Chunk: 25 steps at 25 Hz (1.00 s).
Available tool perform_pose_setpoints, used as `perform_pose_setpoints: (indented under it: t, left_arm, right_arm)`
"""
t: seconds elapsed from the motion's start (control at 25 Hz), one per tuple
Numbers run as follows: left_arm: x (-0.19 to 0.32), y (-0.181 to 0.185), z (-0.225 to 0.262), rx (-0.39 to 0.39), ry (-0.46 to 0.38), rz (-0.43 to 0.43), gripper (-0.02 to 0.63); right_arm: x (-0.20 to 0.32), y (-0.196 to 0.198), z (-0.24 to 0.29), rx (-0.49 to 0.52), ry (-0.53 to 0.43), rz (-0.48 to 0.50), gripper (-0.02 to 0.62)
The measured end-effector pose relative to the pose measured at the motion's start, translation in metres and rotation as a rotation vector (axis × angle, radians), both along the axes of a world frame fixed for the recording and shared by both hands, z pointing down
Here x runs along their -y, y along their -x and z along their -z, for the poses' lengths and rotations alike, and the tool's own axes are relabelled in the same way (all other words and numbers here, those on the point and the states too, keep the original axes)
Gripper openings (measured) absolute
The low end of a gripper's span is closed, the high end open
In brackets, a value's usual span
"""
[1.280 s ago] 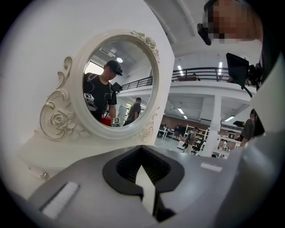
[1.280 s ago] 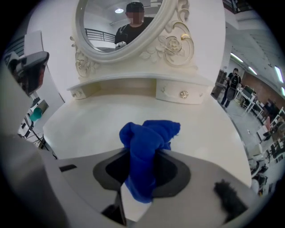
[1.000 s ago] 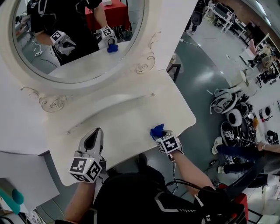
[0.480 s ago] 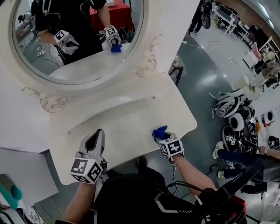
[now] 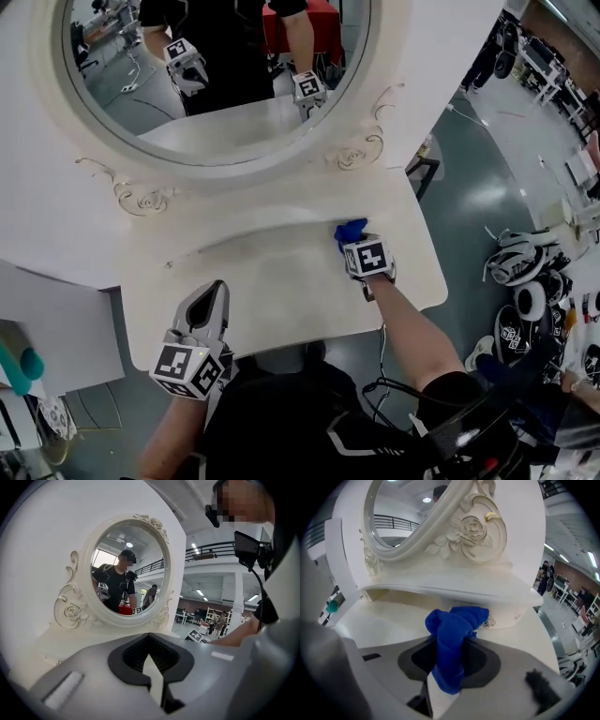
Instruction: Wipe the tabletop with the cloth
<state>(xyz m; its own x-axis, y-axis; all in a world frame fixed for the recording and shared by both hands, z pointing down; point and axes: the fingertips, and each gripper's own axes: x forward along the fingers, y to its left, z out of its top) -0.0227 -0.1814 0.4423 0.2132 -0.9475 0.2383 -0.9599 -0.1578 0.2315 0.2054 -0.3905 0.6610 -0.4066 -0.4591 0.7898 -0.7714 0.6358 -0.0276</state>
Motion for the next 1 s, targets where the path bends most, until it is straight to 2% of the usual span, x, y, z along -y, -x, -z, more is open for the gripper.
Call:
perform_pose_setpoints:
  t: [0.16,0.36,0.6,1.0]
  left_arm:
    - [-0.005,0.003,-0.001,0.007,0.011,0.024,0.008]
    - [-0.005,-0.004,-0.003,-0.003,0.014,-0.007,0.009]
    - [-0.001,-0.024,-0.002,-0.031,0.002,-0.091,0.009]
    - [0.011,-0.061,-0.003,-0.060,-0.012,-0.239,0.008]
  right_arm:
    - [0.012,0.003,-0.007,0.000,-0.005,-0.004,0.137]
    - [-0.006,-0.007,-0.008,-0.010,0.011,-0.006,0.137]
    - [-0.073,-0.046,-0.009,-0.033,0.034,-0.008,0.137]
    - [-0.170,-0.105,-0.009,-0.026,0.055,-0.100,0.137]
